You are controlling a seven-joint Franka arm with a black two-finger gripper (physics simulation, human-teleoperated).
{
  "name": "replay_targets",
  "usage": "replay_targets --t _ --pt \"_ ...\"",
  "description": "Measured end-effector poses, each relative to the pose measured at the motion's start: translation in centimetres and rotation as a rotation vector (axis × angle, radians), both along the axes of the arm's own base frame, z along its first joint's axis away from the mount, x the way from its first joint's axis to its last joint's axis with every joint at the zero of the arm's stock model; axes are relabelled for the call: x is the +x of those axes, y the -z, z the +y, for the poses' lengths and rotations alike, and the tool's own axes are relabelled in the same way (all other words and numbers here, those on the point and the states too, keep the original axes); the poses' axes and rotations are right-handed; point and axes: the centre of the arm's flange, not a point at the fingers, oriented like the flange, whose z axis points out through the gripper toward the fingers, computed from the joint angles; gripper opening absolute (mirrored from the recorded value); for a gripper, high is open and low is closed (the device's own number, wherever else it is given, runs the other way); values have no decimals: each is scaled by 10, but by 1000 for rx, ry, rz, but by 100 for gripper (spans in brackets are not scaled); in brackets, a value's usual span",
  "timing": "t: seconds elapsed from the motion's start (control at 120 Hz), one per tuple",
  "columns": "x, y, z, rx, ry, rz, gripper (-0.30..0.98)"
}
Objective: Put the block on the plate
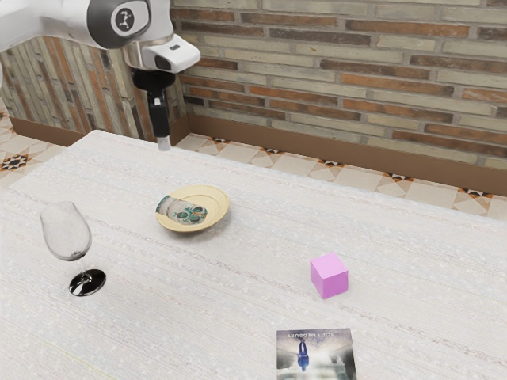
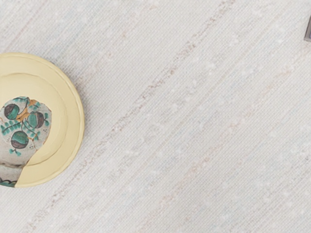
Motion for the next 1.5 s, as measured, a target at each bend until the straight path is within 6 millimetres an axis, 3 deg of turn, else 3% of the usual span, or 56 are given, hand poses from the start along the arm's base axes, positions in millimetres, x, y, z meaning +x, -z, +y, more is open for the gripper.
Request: replay_targets --t 0.233,0.308,0.592,0.775,0.967,1.042,1.158,1.325,1.5 --pt "3 2 0 1 1 -9 69" --pt "6 11 -6 0 12 6 69" --pt "19 99 -147 -57 160 110 69" --pt "24 138 -214 -63 154 82 69" --pt "34 187 -266 -79 107 47 69" --pt "48 207 -274 -87 67 21 68" --pt "81 238 -268 -86 -18 -17 69" --pt "96 293 -268 -83 -93 -20 69" --pt "103 309 -269 -90 -152 -57 69"
